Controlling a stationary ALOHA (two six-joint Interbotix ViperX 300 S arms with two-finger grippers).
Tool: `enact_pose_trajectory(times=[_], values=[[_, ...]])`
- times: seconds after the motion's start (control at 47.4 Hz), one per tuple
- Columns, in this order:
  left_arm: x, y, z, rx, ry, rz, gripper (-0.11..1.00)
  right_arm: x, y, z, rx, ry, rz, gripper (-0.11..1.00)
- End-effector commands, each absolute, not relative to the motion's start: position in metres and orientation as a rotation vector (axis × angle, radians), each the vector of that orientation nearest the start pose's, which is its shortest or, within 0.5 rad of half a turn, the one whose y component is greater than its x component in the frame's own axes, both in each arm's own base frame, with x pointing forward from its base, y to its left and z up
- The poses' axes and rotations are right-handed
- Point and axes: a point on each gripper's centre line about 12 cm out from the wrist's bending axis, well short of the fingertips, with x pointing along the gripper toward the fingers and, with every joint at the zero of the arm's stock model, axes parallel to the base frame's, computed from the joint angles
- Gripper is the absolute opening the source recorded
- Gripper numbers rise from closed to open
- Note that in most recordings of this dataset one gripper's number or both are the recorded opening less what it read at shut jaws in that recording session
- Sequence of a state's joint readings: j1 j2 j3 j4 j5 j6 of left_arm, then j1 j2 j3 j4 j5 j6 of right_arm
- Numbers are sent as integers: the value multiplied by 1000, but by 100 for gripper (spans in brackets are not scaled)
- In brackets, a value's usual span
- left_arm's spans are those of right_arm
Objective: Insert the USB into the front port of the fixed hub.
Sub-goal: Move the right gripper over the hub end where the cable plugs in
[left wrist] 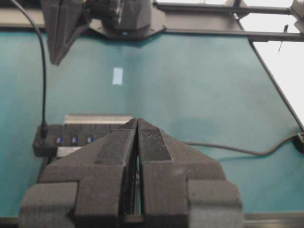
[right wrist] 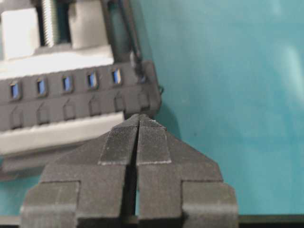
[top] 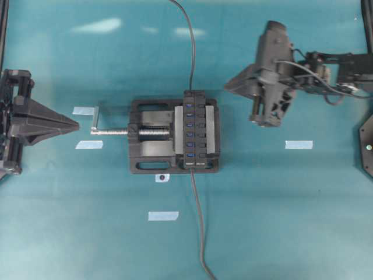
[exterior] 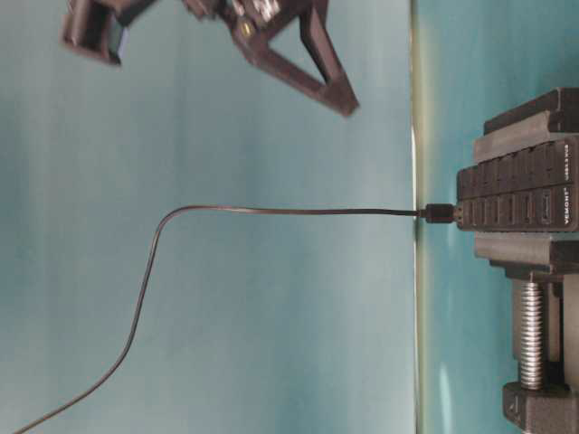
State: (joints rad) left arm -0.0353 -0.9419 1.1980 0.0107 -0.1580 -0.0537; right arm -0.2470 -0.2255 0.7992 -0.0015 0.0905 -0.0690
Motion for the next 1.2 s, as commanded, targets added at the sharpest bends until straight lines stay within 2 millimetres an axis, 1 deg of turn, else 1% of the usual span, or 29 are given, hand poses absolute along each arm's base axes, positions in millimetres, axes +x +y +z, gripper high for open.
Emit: enact_pose_trajectory(times=[0.0,0.169,0.274,0.465,0.929,1.182], values=[[202,-8,271,-40,81,-37,0,336,-89,205,2,638,-223,-4],[202,-8,270,-42,90,-37,0,347,-92,195,6,667,-222,-4],[202,-8,269,-41,94,-37,0,353,-94,192,8,678,-222,-4],[201,-8,270,-40,97,-37,0,362,-95,192,9,682,-220,-4],[192,-7,274,-41,93,-36,0,374,-96,183,9,706,-212,-4],[192,-7,276,-40,87,-35,0,379,-97,179,14,744,-208,-4]])
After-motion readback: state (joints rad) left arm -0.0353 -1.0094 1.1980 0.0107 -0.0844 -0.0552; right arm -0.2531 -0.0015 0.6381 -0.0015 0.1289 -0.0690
